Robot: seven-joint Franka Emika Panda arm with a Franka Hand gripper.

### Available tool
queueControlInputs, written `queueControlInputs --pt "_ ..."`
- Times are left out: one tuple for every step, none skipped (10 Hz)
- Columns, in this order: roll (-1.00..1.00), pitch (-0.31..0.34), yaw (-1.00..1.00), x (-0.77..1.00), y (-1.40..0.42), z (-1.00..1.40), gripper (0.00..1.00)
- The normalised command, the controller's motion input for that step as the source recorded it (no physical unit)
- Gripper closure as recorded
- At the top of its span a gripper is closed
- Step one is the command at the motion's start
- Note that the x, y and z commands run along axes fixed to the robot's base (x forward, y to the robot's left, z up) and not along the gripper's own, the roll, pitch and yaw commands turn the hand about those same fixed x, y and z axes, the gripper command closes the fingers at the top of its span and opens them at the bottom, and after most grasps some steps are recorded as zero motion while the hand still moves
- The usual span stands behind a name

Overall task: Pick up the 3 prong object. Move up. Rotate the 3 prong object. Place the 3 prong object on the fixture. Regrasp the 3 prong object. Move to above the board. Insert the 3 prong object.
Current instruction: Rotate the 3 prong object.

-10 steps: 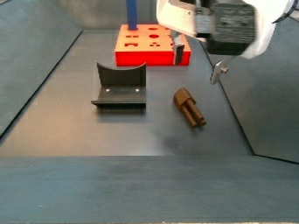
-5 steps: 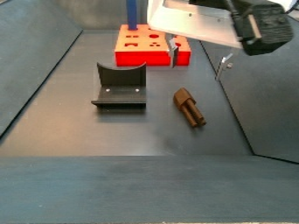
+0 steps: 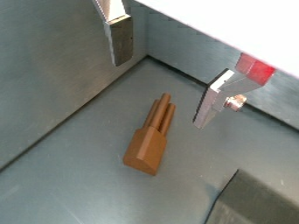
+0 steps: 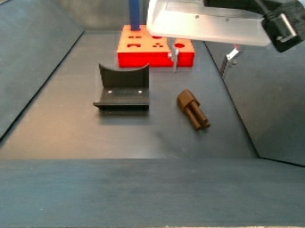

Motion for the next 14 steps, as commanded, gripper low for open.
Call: queueControlInputs --pt "0.01 -0.036 0.40 0.04 0.01 -0.03 0.00" --pt "0.01 -0.035 0.29 0.03 0.01 -0.03 0.00" --pt "0.00 0.000 0.00 0.00 0.00 -1.00 0.00" --pt "0.00 -0.008 -0.05 0.00 0.00 -1.00 0.00" --pt "0.01 -0.025 -0.05 0.01 0.00 -1.00 0.00" --pt "0.01 -0.029 -0.04 0.02 0.01 -1.00 0.00" --pt "0.01 -0.030 -0.04 0.02 0.01 -1.00 0.00" --pt "0.01 -0.028 -0.03 0.03 0.01 -1.00 0.00" --pt "0.01 -0.024 -0.03 0.04 0.02 -1.00 0.00" --pt "0.01 -0.024 -0.03 0.04 0.02 -0.94 0.00" --pt "0.01 -0.025 -0.02 0.04 0.02 -0.76 0.00" --pt "0.01 -0.028 -0.02 0.04 0.02 -0.63 0.00" --pt "0.01 -0.033 -0.02 0.03 0.02 -0.50 0.00" --pt "0.02 -0.035 -0.02 0.03 0.02 -0.38 0.00"
